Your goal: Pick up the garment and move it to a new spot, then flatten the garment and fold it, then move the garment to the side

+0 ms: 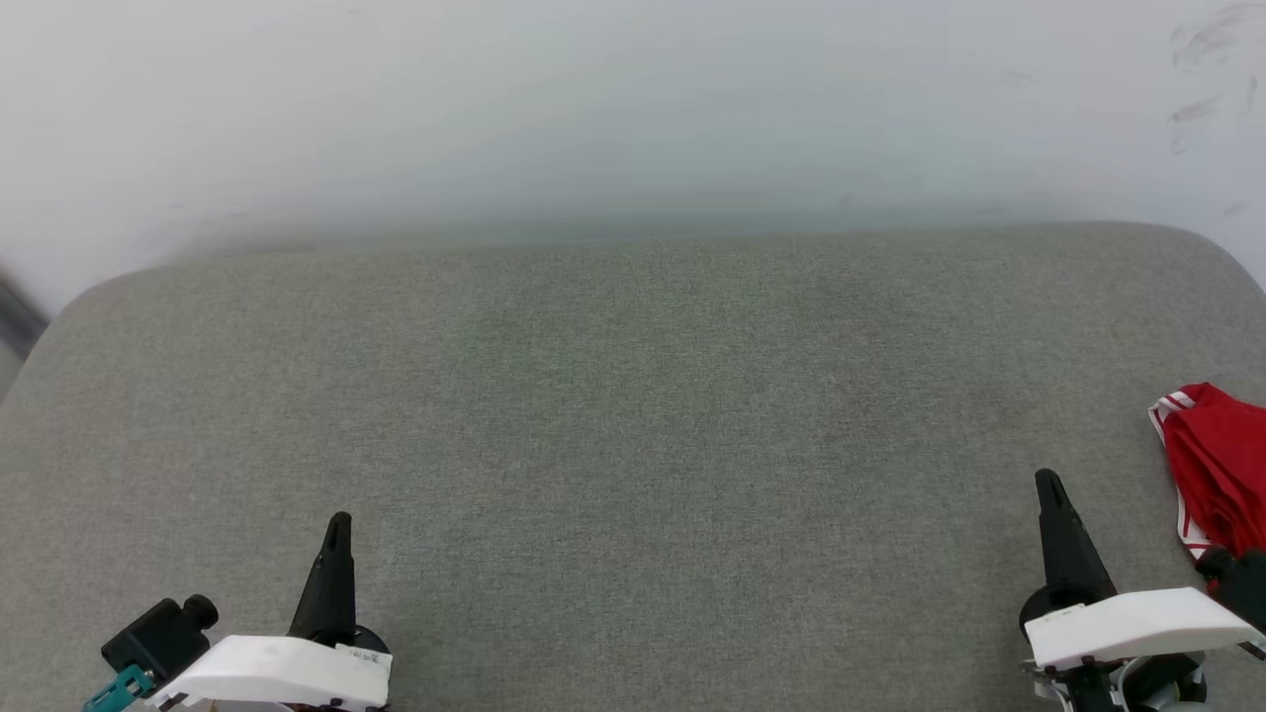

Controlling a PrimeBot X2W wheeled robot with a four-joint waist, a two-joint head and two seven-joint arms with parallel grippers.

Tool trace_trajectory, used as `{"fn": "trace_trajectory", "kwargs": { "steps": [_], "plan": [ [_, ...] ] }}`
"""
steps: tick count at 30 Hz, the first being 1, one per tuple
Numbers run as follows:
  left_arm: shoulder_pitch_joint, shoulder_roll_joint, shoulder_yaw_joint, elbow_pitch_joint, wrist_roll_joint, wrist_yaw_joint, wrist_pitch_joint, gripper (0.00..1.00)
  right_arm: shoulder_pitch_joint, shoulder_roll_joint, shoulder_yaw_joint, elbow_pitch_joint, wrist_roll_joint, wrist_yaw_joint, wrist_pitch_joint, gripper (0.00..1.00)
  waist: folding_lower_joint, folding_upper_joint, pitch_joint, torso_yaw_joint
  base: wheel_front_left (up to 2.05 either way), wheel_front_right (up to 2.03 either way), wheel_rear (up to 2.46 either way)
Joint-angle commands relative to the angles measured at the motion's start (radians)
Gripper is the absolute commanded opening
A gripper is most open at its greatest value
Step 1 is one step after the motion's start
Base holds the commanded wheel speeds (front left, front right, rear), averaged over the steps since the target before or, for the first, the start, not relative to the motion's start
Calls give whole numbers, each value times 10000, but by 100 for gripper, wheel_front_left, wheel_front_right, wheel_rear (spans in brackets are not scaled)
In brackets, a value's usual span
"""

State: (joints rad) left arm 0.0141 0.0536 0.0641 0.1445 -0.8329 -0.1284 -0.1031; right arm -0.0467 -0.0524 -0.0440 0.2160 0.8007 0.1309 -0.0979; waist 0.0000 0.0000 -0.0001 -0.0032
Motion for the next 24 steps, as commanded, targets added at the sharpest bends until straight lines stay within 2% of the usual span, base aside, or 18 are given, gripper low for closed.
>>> {"fn": "trace_trajectory", "kwargs": {
  "steps": [1,24],
  "plan": [
    [-251,78,29,-62,-264,-13,48,0,-274,-25,-42,-91,293,-1,58,0,0,0,0,0,0,0,0],
    [-669,88,158,346,-3247,-22,836,0,-455,-21,-288,50,3355,-1,857,0,0,0,10,10,0,0,0]
  ]
}}
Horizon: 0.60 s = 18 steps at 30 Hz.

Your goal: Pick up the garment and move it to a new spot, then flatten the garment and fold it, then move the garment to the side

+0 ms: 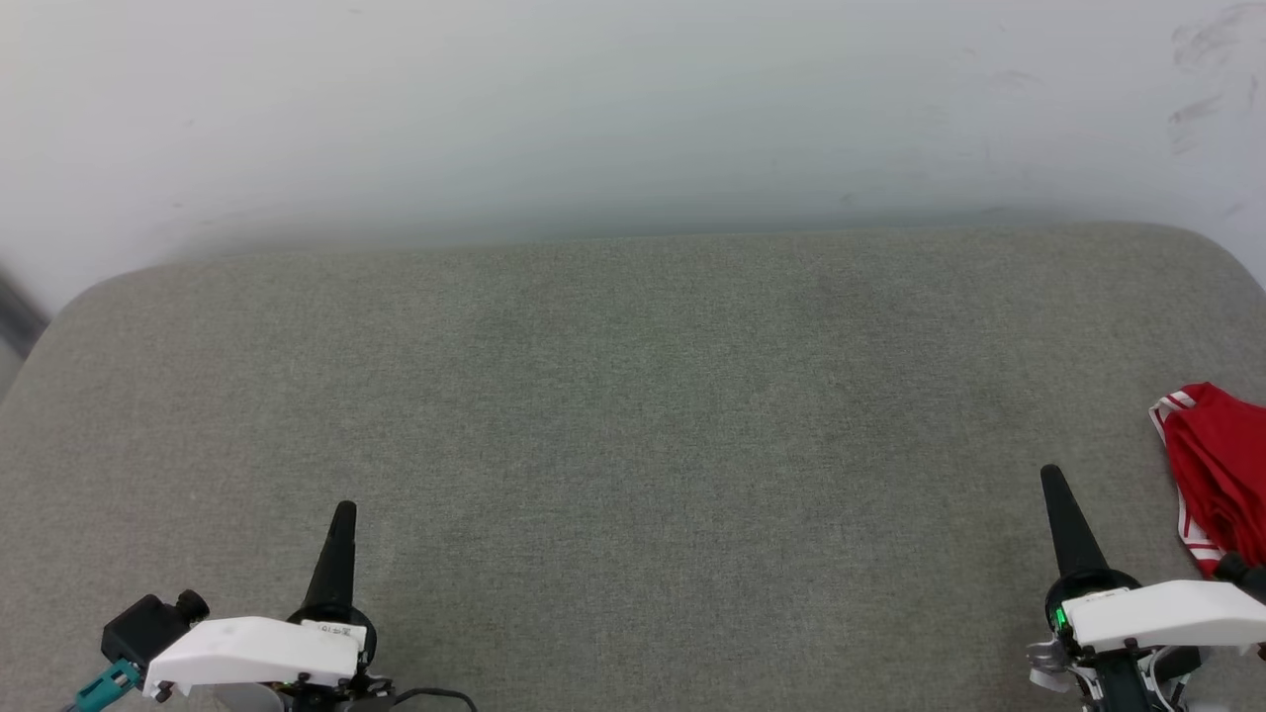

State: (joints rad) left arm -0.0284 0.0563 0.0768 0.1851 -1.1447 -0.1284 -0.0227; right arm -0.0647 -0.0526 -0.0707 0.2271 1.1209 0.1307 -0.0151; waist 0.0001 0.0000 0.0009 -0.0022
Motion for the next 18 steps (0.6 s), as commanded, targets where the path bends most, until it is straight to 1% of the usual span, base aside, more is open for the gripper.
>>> {"fn": "trace_trajectory", "kwargs": {
  "steps": [1,18],
  "plan": [
    [-256,61,38,-44,-231,-22,57,0,-278,-18,-31,-58,255,0,55,0,-1,0,1,1,0,0,0],
    [-478,56,121,182,-1810,-26,486,0,-338,-12,-169,24,1886,1,493,0,-1,0,7,7,0,0,0]
  ]
}}
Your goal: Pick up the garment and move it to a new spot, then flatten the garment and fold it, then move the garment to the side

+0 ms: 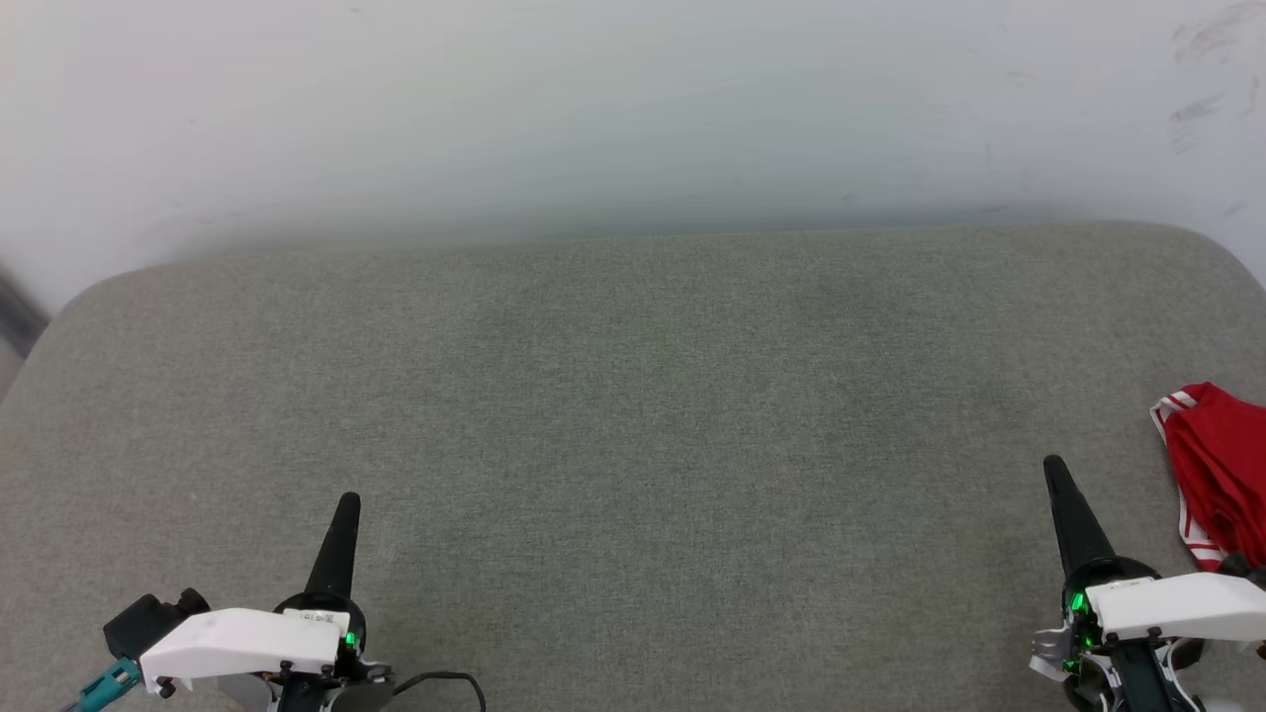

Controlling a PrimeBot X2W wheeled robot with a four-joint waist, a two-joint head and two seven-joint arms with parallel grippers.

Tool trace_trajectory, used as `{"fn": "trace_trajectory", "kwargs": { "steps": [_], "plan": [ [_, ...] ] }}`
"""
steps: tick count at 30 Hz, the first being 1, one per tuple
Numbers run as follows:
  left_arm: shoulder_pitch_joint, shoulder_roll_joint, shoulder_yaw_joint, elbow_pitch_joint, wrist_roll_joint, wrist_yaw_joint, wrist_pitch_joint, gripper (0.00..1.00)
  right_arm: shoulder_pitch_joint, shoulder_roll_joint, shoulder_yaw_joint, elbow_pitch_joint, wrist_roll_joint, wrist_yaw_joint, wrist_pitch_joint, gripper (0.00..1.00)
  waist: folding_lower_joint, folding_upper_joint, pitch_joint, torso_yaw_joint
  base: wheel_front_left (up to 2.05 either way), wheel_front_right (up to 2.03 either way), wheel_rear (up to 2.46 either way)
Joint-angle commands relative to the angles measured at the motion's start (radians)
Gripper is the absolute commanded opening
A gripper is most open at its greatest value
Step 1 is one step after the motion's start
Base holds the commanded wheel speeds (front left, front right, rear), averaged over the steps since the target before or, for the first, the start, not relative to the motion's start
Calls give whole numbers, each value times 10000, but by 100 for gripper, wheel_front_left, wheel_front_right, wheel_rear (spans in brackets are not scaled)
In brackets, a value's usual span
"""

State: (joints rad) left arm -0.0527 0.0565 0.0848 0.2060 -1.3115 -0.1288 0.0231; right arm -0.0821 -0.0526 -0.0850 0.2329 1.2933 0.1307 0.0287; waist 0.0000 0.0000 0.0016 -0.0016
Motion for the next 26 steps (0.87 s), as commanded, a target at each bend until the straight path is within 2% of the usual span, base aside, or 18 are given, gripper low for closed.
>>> {"fn": "trace_trajectory", "kwargs": {
  "steps": [1,26],
  "plan": [
    [-247,53,47,-16,-225,-22,57,0,-166,-11,-30,-27,250,1,74,0,0,0,0,1,0,0,0],
    [-473,36,145,254,-2078,-29,571,0,-256,1,-196,69,2164,1,591,0,0,0,9,10,0,0,0]
  ]
}}
